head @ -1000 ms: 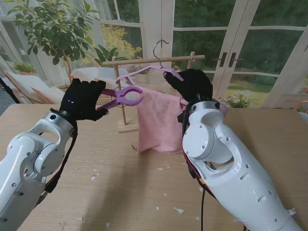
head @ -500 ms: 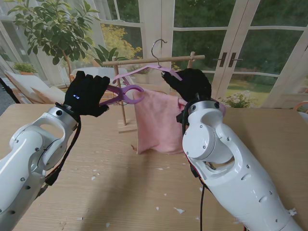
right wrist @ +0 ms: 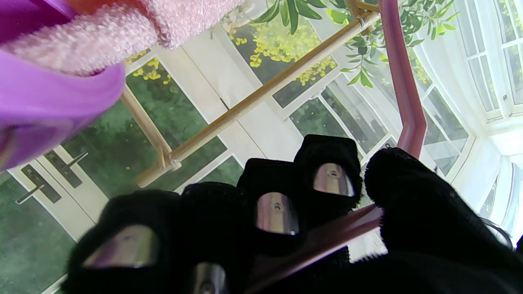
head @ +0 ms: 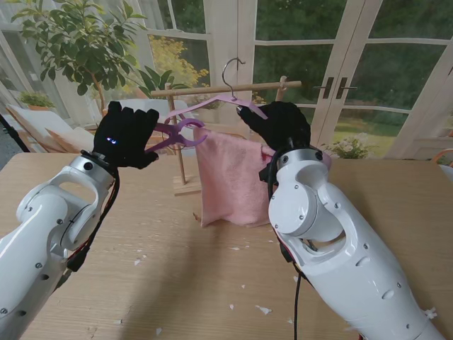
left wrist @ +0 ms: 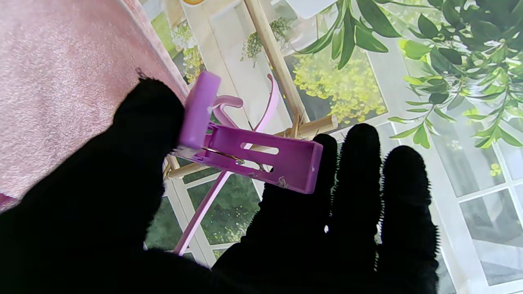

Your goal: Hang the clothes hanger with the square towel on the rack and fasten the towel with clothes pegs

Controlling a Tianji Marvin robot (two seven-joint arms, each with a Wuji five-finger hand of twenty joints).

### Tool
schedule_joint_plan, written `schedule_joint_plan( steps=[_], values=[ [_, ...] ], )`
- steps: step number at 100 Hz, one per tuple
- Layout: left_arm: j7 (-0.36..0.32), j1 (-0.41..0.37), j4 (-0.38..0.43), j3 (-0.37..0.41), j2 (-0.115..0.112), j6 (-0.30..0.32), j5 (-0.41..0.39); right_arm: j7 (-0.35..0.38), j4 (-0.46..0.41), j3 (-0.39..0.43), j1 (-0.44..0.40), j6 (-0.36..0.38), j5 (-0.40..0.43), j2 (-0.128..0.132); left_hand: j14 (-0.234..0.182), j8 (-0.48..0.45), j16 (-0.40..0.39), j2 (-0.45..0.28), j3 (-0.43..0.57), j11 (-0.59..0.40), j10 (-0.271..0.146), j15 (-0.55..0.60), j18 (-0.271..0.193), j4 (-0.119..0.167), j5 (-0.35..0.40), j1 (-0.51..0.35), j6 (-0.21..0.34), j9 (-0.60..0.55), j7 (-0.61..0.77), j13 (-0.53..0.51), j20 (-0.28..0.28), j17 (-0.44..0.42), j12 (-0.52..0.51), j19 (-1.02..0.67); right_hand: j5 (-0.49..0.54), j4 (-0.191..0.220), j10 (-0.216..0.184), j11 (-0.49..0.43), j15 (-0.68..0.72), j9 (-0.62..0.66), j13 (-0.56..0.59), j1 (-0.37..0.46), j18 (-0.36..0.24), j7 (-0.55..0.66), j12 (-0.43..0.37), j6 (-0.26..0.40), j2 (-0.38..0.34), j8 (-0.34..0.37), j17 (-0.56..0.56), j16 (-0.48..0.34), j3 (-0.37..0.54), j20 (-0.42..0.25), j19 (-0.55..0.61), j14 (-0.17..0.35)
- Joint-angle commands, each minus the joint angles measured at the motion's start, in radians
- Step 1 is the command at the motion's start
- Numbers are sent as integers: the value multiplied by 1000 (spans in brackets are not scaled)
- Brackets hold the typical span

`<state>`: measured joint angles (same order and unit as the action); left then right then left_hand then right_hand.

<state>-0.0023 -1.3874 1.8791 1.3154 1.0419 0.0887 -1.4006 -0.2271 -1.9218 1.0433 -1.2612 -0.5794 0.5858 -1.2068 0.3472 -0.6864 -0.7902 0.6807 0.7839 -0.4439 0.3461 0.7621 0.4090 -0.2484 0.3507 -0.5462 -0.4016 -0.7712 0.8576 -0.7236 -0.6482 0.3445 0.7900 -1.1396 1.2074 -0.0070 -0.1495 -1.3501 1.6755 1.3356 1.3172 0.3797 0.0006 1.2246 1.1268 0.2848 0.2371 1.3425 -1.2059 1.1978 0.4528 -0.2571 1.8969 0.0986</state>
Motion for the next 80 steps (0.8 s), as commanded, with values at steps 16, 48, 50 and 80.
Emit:
schedule_joint_plan(
  steps=[16,48,50,80],
  values=[
    [-3,33,-8,-25,-4,8,-28,15,-15,-8,-4,0,3,-7,-1,-51,-23,-81,153,-134,-173,15,34,26,23,-403,54,-123,138,-10,-29,5,94,-40,67,101,59,-86,166,106,-3,40,-197,21,3,-15,-111,35,-54,69,25,-1048,197,8],
    [-1,78,-22,-70,-13,40,-97,17,-22,-19,-5,-2,5,-7,-16,-53,-22,-71,162,-127,-186,4,21,27,15,-397,63,-114,134,-6,-33,7,95,-32,66,101,58,-86,166,106,-3,41,-198,20,3,-14,-111,36,-54,69,25,-1048,197,9],
    [-1,80,-23,-72,-13,40,-98,17,-22,-20,-5,-2,5,-7,-17,-53,-22,-71,163,-126,-186,3,21,27,14,-397,64,-114,134,-6,-33,7,95,-32,66,101,58,-86,166,106,-3,41,-198,20,3,-14,-111,36,-54,69,25,-1048,197,9],
    [12,106,-32,-107,-20,75,-133,19,-22,-29,-2,2,4,-8,-28,-65,-53,-63,177,-127,-214,-5,-1,27,19,-434,91,-121,146,-18,-33,18,99,-24,66,101,58,-88,167,107,-3,42,-198,20,4,-13,-112,36,-54,70,25,-1049,197,9]
  ],
)
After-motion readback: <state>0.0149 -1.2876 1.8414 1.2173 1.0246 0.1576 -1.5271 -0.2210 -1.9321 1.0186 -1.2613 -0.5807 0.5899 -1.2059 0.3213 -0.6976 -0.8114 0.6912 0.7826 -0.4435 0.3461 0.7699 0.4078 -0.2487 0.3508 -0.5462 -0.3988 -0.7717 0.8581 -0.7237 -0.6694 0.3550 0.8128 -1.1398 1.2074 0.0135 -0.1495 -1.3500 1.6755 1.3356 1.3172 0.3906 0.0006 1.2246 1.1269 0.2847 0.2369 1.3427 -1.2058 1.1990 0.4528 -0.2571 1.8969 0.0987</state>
